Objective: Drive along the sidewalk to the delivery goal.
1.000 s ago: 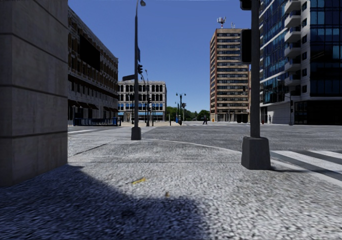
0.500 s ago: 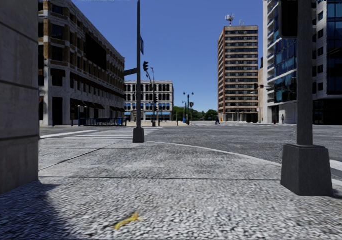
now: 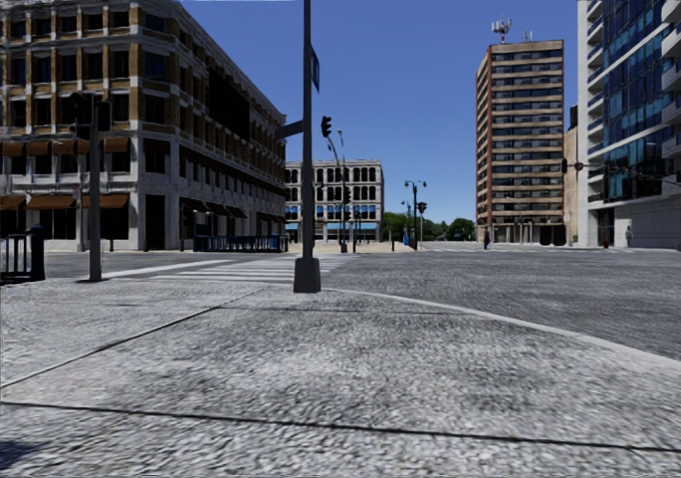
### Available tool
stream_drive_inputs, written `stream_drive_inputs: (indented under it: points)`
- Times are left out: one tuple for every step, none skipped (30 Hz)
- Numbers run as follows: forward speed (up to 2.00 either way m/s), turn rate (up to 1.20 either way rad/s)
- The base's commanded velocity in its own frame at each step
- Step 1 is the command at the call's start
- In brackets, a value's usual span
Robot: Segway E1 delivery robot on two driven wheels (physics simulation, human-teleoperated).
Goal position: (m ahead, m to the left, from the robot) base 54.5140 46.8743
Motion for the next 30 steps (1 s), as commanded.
stream_drive_inputs:
  points:
    - [2.0, 0.34]
    - [2.0, 0.34]
    - [2.0, 0.35]
    - [2.0, 0.35]
    - [2.0, 0.36]
    - [2.0, 0.37]
    - [2.0, 0.37]
    - [2.0, 0.37]
    - [2.0, 0.37]
    - [2.0, 0.37]
    - [2.0, 0.37]
    - [2.0, 0.38]
    - [2.0, 0.39]
    - [2.0, 0.39]
    - [2.0, 0.39]
    - [2.0, 0.39]
    - [2.0, 0.39]
    - [2.0, 0.39]
    - [2.0, 0.39]
    - [2.0, 0.39]
    - [2.0, 0.39]
    - [2.0, 0.39]
    - [2.0, 0.39]
    - [2.0, 0.39]
    - [2.0, 0.39]
    - [2.0, 0.39]
    - [2.0, 0.39]
    - [2.0, 0.39]
    - [2.0, 0.39]
    - [2.0, 0.39]
